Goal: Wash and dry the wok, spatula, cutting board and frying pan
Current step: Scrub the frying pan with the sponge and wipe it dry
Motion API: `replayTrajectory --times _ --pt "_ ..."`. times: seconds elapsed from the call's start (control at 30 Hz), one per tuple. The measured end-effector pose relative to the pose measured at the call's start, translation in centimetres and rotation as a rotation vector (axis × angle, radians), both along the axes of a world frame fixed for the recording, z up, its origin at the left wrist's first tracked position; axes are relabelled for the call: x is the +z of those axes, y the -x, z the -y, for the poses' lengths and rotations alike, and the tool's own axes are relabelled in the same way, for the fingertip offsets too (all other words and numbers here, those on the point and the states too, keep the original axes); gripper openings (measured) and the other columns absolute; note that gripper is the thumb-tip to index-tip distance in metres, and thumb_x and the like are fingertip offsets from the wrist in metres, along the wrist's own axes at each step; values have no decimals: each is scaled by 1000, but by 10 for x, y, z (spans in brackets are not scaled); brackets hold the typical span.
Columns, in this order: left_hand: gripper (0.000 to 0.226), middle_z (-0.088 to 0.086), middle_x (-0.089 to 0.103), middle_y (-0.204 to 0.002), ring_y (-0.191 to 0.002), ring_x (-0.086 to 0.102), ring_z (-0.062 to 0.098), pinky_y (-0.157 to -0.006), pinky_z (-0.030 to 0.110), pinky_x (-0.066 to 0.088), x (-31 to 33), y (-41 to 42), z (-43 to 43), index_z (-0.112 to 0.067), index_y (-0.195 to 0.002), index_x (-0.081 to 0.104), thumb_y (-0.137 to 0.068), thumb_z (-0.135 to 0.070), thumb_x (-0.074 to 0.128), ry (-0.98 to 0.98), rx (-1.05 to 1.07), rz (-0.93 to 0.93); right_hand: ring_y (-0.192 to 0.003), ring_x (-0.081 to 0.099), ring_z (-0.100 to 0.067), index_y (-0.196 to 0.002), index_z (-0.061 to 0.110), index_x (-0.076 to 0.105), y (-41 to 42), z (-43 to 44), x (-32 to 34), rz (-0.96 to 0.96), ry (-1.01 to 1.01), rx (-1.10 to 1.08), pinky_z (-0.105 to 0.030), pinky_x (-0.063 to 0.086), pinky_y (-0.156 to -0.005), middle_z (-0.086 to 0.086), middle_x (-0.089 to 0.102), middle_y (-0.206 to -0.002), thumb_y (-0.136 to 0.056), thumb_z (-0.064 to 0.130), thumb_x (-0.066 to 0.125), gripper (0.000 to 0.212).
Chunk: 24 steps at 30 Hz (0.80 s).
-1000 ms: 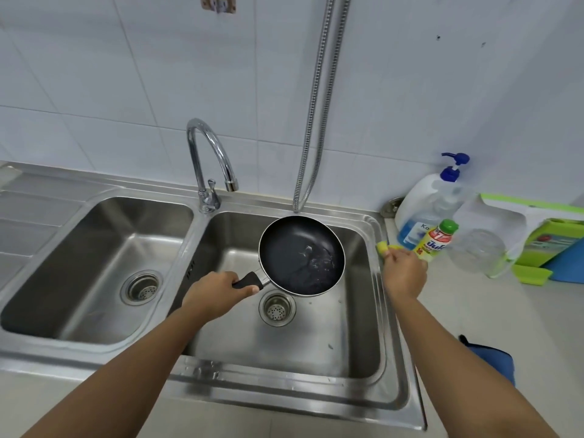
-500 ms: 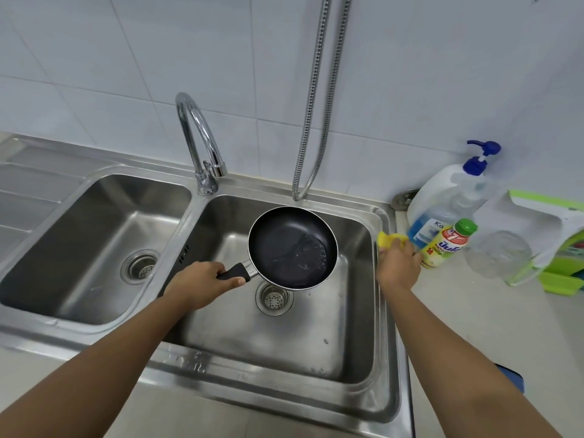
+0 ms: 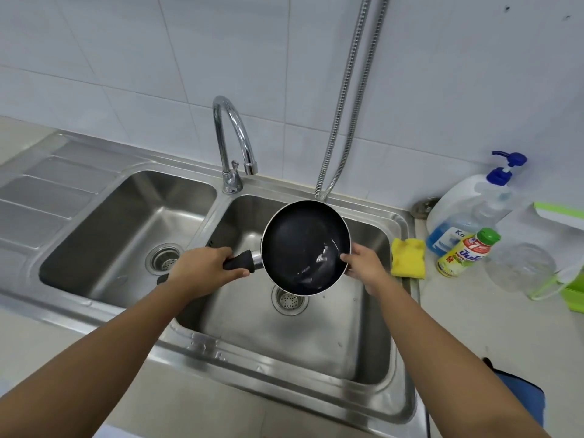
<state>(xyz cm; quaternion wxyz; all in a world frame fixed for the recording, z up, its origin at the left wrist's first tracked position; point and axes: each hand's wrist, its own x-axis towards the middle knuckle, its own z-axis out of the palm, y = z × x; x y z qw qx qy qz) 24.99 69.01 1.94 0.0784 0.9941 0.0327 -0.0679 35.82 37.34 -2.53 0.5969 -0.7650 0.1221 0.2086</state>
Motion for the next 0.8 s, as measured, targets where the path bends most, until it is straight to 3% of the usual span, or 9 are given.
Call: replayTrajectory --times 0.07,0.1,0.23,0.47,0.67,0.8 --pt "46 -6 61 -71 -63 53 15 -51 29 32 5 2 -9 -27 -82 45 -83 -74 48 -45 -31 41 -73 61 -14 -88 13 66 3 -9 3 0 -32 -26 -21 55 -60 -12 65 -96 -92 -7 50 27" --pt "45 -6 62 -72 -61 52 16 -51 30 32 6 4 -12 -28 -83 44 -84 -73 48 -60 -43 59 -72 62 -15 -83 14 65 4 -11 2 12 -39 -48 -22 55 -60 -12 66 -94 -92 -7 51 28" --pt "42 -6 65 -77 -66 63 21 -51 29 34 -7 18 -23 -26 -94 51 -87 -67 51 -91 -96 184 -78 63 -17 -84 16 67 15 -20 -4 89 -85 -121 -20 53 -63 -4 68 -84 -89 -9 55 28" --pt "39 -3 65 -68 -61 64 25 -43 25 21 -30 38 -39 -22 -89 53 -84 -60 62 -56 -98 280 -87 65 -22 -103 2 70 30 -37 -12 116 -76 -165 -34 55 -84 -5 69 -87 -89 -9 59 21" --pt "36 -10 49 -66 -61 58 21 -50 28 30 -30 43 -57 -23 -92 53 -86 -58 61 -22 -51 244 -83 65 -18 -91 11 70 32 -60 -12 129 -49 -159 -33 54 -84 0 70 -84 -90 -8 58 23" --pt "36 -10 45 -59 -50 50 18 -45 26 23 -32 41 -72 -25 -86 52 -83 -58 66 -31 -65 281 -85 66 -23 -76 22 68 30 -77 -14 141 10 -155 -36 56 -84 -2 70 -82 -88 -5 61 31"
